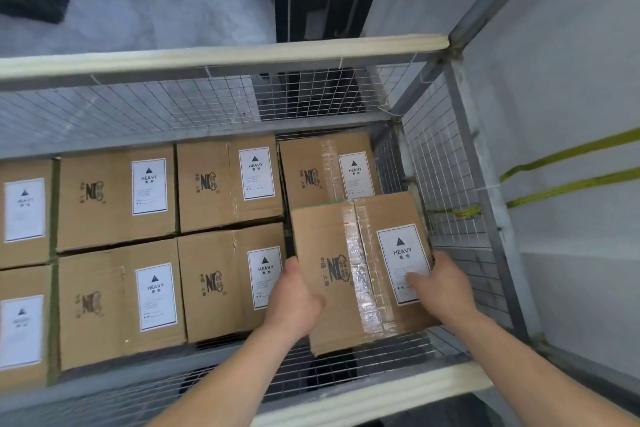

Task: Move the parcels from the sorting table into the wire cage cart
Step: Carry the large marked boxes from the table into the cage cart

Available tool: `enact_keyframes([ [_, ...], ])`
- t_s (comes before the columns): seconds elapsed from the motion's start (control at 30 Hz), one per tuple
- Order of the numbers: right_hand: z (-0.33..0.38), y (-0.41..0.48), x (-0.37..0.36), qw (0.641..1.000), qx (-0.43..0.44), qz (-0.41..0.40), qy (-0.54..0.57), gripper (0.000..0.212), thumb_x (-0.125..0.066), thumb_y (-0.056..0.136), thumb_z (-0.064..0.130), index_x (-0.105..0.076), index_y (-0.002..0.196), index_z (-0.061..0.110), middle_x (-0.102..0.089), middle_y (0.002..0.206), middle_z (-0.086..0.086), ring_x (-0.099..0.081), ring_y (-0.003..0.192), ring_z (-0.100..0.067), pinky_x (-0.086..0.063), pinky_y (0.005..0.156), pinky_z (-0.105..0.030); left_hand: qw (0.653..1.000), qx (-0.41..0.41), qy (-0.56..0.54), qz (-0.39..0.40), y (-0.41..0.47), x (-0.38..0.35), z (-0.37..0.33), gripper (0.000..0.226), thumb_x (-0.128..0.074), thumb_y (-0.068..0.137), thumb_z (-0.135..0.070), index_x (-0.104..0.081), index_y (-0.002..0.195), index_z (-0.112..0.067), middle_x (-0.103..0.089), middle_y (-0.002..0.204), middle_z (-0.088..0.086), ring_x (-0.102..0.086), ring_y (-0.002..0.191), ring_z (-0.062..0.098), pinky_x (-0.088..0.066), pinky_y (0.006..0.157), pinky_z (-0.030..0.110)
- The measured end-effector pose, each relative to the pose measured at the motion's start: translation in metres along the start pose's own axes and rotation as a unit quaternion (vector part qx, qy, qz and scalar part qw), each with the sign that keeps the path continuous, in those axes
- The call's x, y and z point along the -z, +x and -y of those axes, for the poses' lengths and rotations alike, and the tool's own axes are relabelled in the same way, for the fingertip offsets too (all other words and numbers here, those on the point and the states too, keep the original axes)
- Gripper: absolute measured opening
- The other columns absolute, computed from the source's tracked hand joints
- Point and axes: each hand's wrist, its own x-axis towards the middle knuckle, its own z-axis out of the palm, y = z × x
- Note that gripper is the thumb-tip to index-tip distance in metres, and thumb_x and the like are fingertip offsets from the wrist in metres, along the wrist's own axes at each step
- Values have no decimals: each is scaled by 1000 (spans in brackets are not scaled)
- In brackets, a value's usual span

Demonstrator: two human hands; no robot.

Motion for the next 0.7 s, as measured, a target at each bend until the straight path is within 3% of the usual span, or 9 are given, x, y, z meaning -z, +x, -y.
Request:
enact_keyframes([
  [0.17, 6, 13, -1, 1000, -10, -10, 6, 35, -74, 83, 23, -52, 110, 21, -62, 96, 4, -61, 85, -21, -48, 66, -32, 1000, -5, -15, 2, 7, -4, -2, 51, -73, 86, -12, -40, 124, -19, -60, 111, 1, -62, 98, 20, -57, 84, 34],
  [0.37, 11, 13, 17, 999, 23, 1, -42, 26, -71, 84, 28, -58, 106, 25, -66, 98, 5, -59, 82, -19, -39, 57, -27, 1000, -3, -31, -1, -1, -6, -4, 46, -72, 85, -14, -42, 119, -21, -60, 107, -1, -62, 97, 19, -58, 84, 37],
  [0.53, 24, 16, 15, 996, 49, 18, -68, 32, -69, 87, 31, -60, 117, 23, -71, 109, 5, -62, 86, -20, -44, 61, -29, 999, 17, -48, 7, 10, 1, -1, 41, -68, 85, -11, -43, 114, -22, -60, 102, -5, -58, 89, 12, -48, 66, 24],
  [0.63, 24, 21, 1, 997, 38, 26, -60, 32, -70, 87, 31, -57, 115, 21, -69, 107, 3, -65, 92, -23, -53, 73, -35, 999, 16, -46, 5, 20, 2, 3, 41, -68, 87, -10, -42, 115, -23, -61, 103, -5, -58, 88, 11, -43, 63, 22],
  [0.7, 21, 24, -4, 998, 31, 23, -49, 32, -70, 87, 31, -56, 114, 22, -69, 105, 4, -65, 91, -22, -52, 73, -35, 999, 10, -47, 1, 25, 1, 4, 42, -69, 87, -10, -42, 117, -23, -61, 104, -5, -58, 88, 12, -42, 62, 21],
])
